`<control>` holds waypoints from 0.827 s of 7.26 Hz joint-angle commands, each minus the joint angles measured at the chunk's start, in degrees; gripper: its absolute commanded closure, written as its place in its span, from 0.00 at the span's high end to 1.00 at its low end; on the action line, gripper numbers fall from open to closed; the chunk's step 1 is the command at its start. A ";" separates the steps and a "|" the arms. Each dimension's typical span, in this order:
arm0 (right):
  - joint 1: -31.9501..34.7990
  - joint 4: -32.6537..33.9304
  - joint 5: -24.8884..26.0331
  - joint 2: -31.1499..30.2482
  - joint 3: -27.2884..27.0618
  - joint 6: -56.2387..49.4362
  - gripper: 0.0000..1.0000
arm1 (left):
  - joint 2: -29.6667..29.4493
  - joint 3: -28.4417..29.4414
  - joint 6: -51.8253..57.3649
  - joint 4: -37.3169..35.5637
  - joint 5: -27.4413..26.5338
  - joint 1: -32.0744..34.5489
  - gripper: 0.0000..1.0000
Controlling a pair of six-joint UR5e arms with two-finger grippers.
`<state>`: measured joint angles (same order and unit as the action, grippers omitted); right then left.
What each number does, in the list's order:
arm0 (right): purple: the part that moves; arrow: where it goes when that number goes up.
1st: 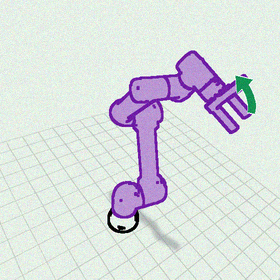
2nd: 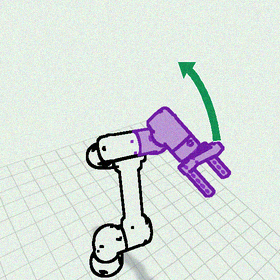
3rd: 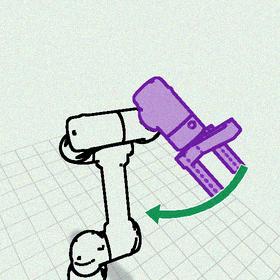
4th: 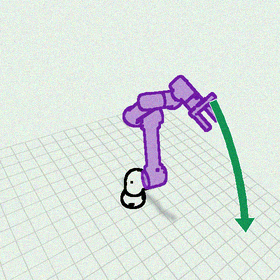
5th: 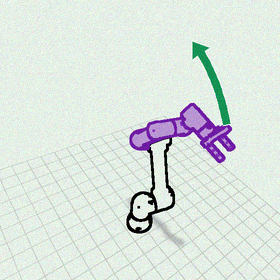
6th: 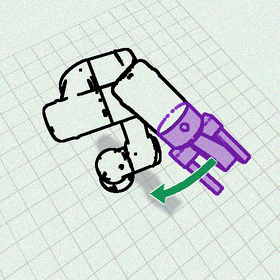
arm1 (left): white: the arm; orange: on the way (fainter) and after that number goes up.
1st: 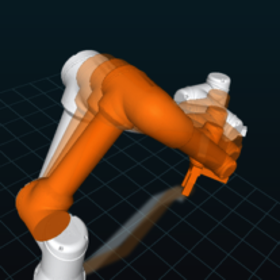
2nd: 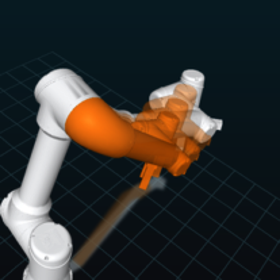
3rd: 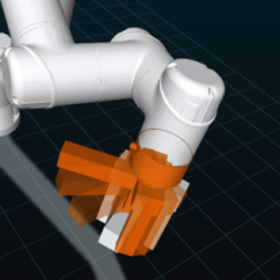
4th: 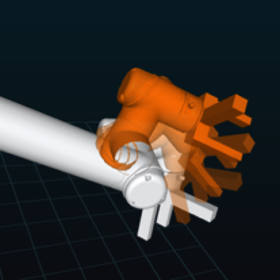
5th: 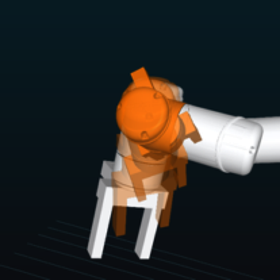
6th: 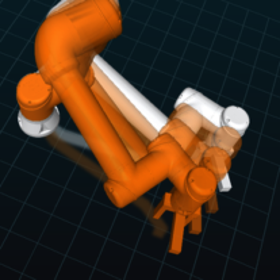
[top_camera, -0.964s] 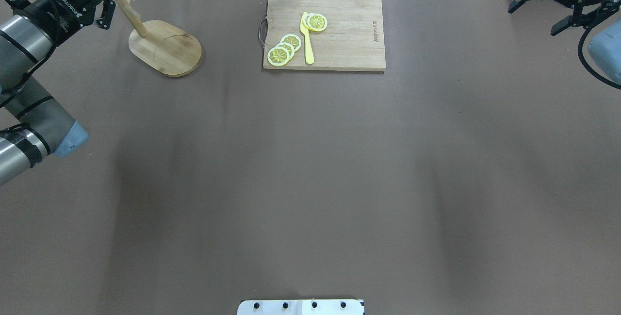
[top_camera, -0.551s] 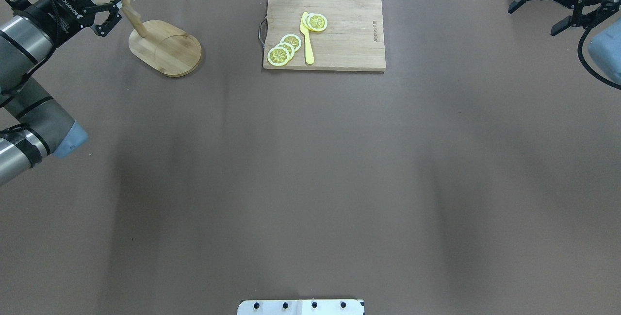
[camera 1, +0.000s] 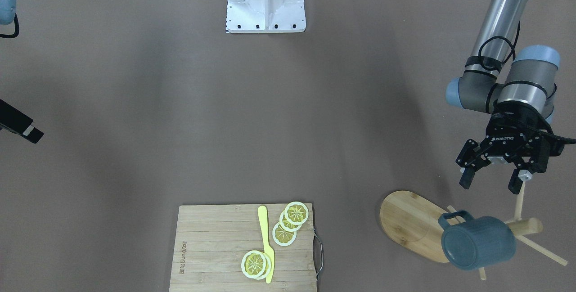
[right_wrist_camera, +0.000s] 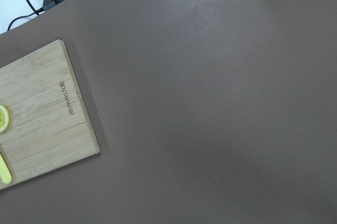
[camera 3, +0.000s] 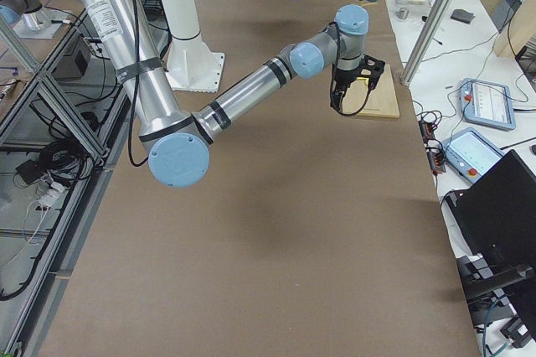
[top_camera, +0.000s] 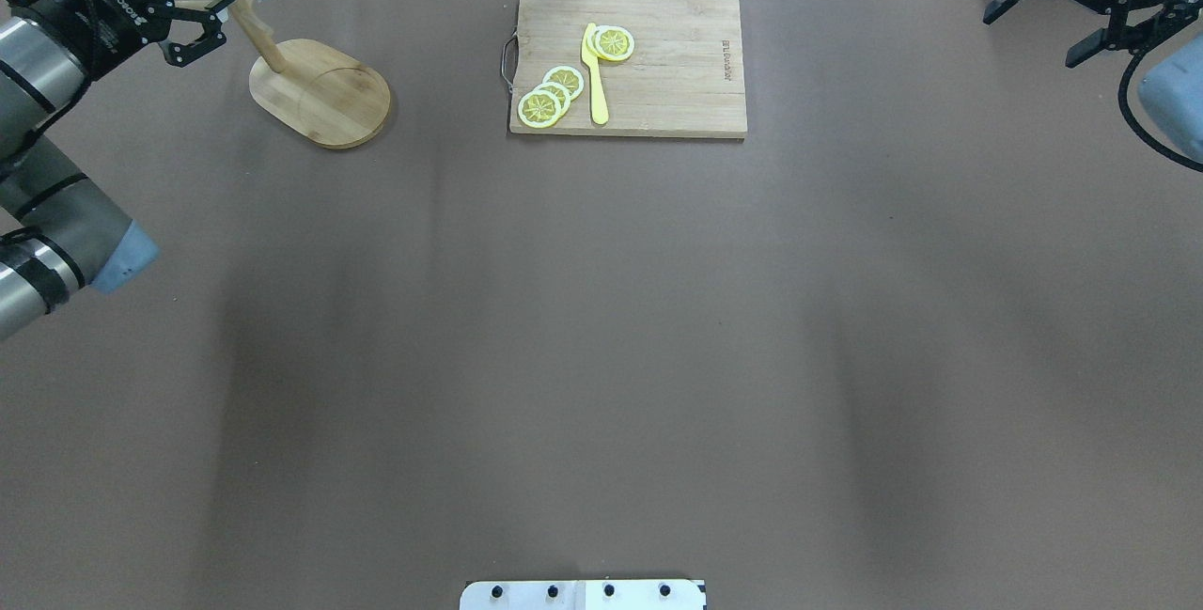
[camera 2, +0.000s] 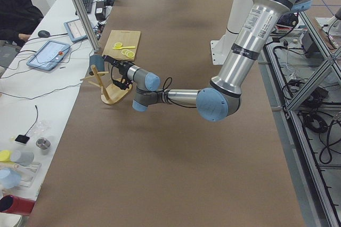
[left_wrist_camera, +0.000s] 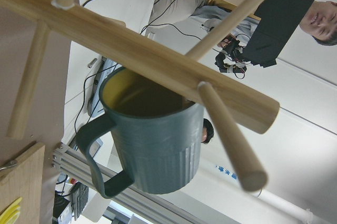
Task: Hang cup on storage rack
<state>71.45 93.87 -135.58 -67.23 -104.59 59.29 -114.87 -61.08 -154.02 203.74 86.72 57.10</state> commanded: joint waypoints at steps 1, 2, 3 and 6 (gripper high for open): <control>0.18 0.35 -0.03 -0.18 -0.70 0.04 1.00 | 5.85 -6.03 -1.37 -0.27 8.95 6.59 0.98; 0.18 1.74 0.06 -0.27 -1.58 -0.05 1.00 | 10.67 -11.47 -1.37 -0.62 14.21 9.40 0.98; 0.35 1.76 0.23 -0.71 -1.67 -0.05 1.00 | 14.38 -15.26 -0.59 -1.93 19.05 13.34 0.98; 1.58 1.06 5.57 -3.77 -1.93 -2.41 1.00 | 14.85 -18.45 26.78 -14.27 40.41 34.17 0.98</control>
<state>72.72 95.41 -132.82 -69.50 -106.31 57.87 -100.53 -78.08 -142.24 195.58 119.61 84.03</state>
